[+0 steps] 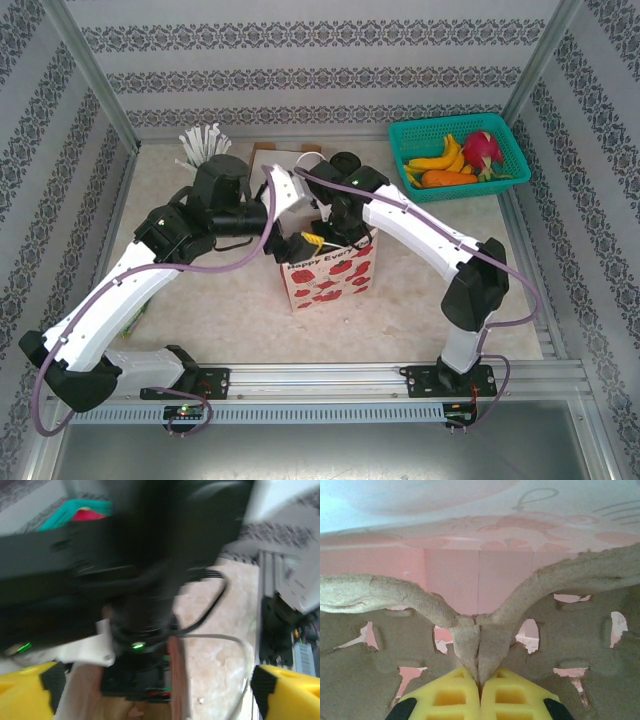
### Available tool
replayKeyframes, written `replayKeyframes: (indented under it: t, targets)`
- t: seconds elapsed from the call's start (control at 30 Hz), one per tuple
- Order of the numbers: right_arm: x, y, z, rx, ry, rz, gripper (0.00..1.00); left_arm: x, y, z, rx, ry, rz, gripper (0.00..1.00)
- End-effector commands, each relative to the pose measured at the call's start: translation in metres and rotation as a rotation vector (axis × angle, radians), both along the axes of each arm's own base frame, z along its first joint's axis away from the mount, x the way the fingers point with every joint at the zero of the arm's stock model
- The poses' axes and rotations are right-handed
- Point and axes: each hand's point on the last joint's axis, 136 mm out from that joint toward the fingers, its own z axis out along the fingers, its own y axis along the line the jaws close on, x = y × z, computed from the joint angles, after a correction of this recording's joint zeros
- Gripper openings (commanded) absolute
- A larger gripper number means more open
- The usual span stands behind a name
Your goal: Pack the takeout coffee
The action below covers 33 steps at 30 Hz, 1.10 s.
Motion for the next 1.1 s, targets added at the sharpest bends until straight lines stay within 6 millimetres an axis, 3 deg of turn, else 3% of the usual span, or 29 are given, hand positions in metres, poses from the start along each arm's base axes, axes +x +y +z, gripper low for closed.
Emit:
replayKeyframes:
  t: [0.0,0.1,0.2,0.4,0.5,0.73,0.8,0.93,1.07]
  targets:
    - [0.001,-0.004,0.006,0.012,-0.053,0.021,0.0,0.035,0.026,0.029,-0.15,0.005,0.18,1.0]
    - [0.0,-0.005,0.002,0.015,-0.053,0.028,0.0,0.07,0.053,0.033,-0.241,0.061,0.356,1.0]
    - [0.001,-0.004,0.001,0.026,-0.057,0.035,0.0,0.101,0.073,0.019,-0.256,0.125,0.494,0.97]
    - [0.003,0.0,0.0,0.047,-0.063,0.043,0.0,0.112,0.052,0.002,-0.223,0.195,0.397,0.87]
    - [0.004,0.001,0.0,0.058,-0.07,0.041,0.0,0.125,0.051,-0.006,-0.196,0.218,0.425,0.78]
    - [0.003,0.002,-0.002,0.071,-0.063,0.036,0.0,0.14,0.034,-0.012,-0.196,0.267,0.362,0.62]
    - [0.003,0.0,-0.004,0.059,-0.059,0.029,0.0,0.142,0.028,-0.01,-0.202,0.274,0.334,0.5]
    - [0.006,-0.005,-0.014,0.021,-0.05,-0.011,0.0,0.147,0.025,-0.013,-0.207,0.3,0.338,0.11]
    - [0.007,-0.009,-0.025,-0.019,-0.022,-0.036,0.0,0.145,0.024,-0.01,-0.233,0.325,0.34,0.0]
